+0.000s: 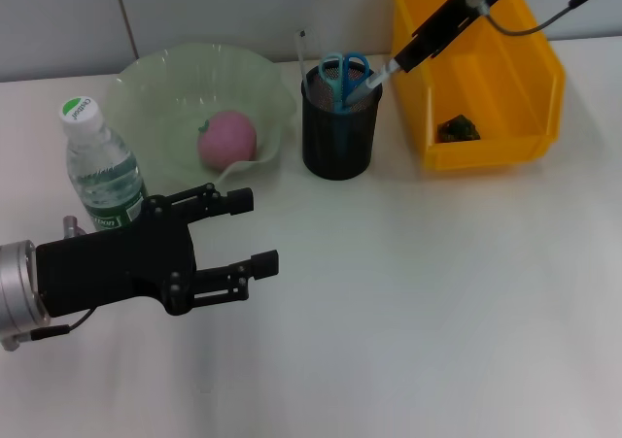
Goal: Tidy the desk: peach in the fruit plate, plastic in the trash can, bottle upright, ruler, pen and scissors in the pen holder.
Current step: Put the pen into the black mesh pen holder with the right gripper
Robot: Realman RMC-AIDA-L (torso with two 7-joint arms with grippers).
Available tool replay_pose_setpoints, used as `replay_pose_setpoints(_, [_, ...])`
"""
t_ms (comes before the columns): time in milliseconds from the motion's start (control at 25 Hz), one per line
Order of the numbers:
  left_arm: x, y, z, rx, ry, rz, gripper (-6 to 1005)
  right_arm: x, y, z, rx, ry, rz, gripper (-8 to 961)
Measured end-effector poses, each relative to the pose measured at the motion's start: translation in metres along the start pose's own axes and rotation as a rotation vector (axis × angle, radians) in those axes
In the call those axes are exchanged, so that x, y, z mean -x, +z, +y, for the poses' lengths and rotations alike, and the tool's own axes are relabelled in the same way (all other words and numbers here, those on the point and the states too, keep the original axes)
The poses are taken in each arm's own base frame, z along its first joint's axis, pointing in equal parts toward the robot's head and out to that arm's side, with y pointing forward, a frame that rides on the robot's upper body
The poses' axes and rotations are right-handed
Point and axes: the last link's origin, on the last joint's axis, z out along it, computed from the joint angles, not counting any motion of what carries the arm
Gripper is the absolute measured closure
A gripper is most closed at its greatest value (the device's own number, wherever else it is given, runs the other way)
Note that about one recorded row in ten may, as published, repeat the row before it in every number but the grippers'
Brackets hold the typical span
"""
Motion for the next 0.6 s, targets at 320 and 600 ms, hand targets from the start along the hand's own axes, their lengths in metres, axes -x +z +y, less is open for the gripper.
replay_pose_setpoints(320, [0.000, 0.000, 0.000, -0.002, -0.014, 0.001, 214, 0.007, 0.021, 0.000, -0.020, -0.005, 0.038, 814])
replay_pose_setpoints(600, [0.000, 0.000, 0.000, -0.001, -0.015, 0.003, 214, 0.012, 0.035, 0.007, -0.014, -0.013, 0.045, 814])
